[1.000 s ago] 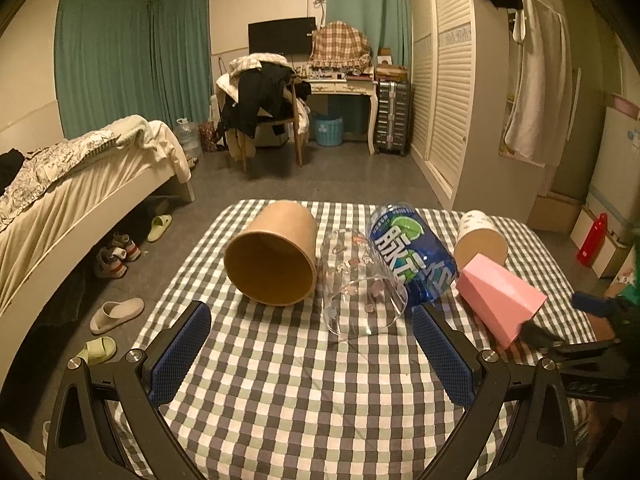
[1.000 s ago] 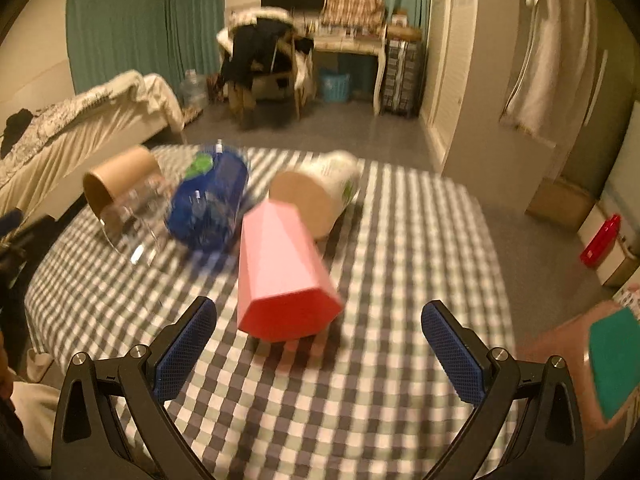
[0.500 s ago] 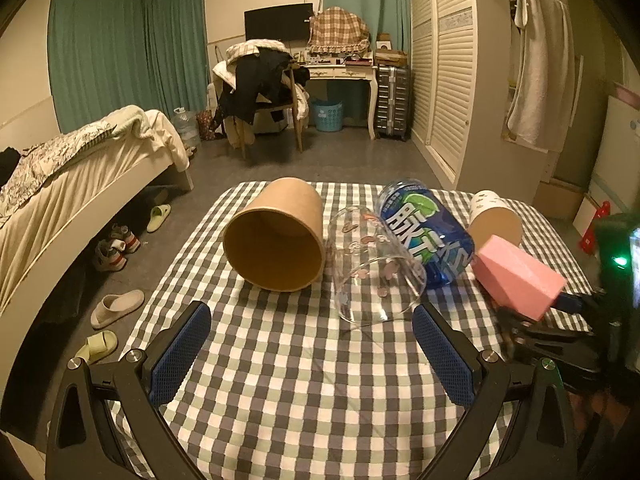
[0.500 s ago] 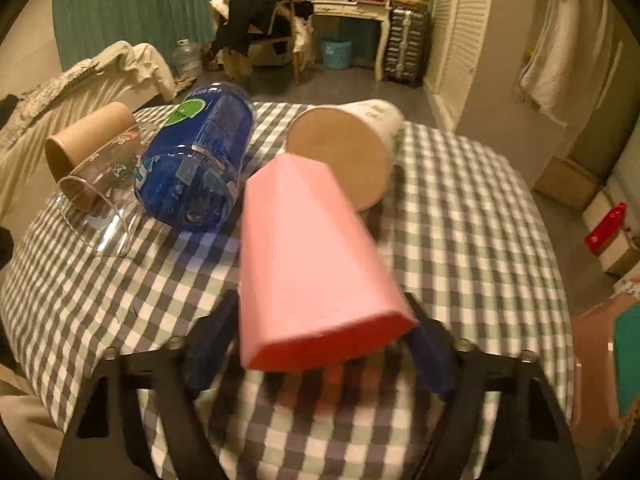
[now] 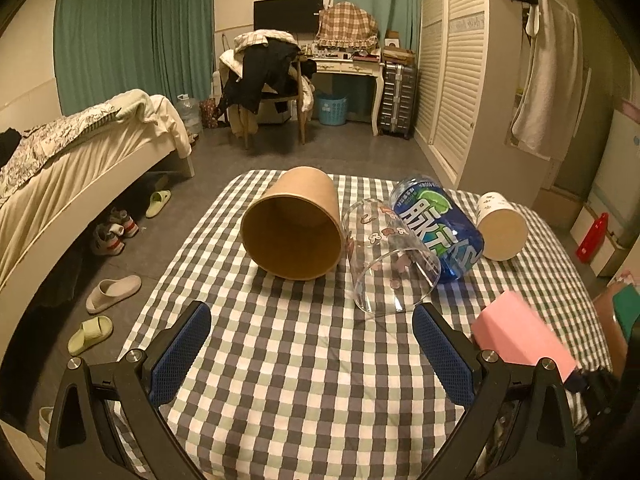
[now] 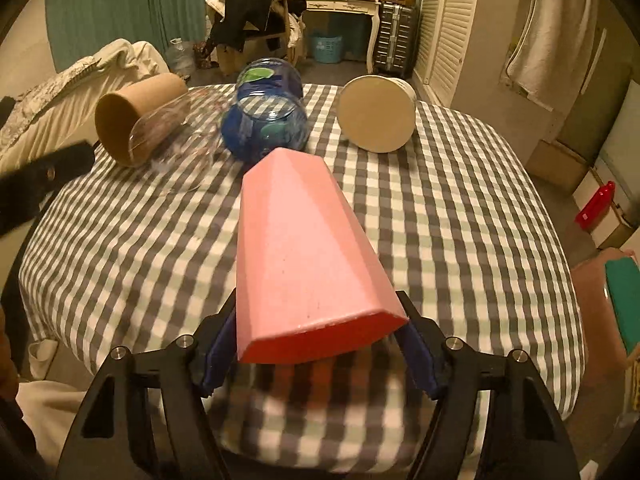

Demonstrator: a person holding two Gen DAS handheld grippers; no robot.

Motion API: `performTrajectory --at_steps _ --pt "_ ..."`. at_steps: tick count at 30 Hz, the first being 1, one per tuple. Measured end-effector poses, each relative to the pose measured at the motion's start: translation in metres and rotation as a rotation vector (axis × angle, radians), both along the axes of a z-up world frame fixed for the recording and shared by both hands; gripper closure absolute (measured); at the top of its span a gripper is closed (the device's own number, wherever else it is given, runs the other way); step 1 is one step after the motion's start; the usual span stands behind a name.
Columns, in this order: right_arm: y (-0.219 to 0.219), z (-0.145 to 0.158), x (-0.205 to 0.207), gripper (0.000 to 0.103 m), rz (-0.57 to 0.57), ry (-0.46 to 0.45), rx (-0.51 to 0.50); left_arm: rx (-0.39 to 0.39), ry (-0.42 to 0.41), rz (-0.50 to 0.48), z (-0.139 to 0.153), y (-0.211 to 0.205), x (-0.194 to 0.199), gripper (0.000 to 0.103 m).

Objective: Flip cup upside down
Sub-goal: 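Lift the pink cup with the right gripper toward the left gripper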

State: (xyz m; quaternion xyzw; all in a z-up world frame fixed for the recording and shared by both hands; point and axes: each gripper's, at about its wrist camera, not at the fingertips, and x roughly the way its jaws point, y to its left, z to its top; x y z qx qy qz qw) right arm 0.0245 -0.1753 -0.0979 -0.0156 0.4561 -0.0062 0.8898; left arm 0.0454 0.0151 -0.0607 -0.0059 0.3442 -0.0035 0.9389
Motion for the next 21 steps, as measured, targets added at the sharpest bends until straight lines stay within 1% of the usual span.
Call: performTrajectory --at_steps 4,8,10,11,13,15,16,21 --pt "0.012 0.004 -0.002 0.032 -0.013 0.005 0.016 0.000 -0.007 0.003 0.002 0.003 -0.004 0.000" --pt "0.010 0.001 -0.004 0.032 -0.029 0.008 0.012 -0.002 -0.007 0.010 0.002 0.005 -0.004 0.000" --pt "0.009 0.004 -0.006 0.024 -0.030 0.008 0.011 0.005 -0.009 0.013 0.002 0.005 -0.003 0.000" --pt "0.009 0.007 -0.008 0.017 -0.029 0.002 0.005 0.011 -0.008 0.015 0.002 0.005 -0.004 0.000" --pt "0.005 0.020 -0.014 0.016 -0.010 -0.032 0.008 0.027 -0.003 0.018 -0.001 0.002 -0.002 0.000" --pt "-0.002 0.039 -0.019 0.011 0.029 -0.054 0.009 0.044 0.002 0.018 -0.003 -0.001 -0.001 0.000" --pt "-0.006 0.046 -0.021 0.011 0.041 -0.068 0.004 0.053 0.006 0.017 -0.004 -0.003 -0.001 0.000" --pt "-0.038 0.101 -0.017 0.009 0.077 -0.164 -0.099 0.046 0.051 -0.011 -0.011 -0.015 0.004 0.000"
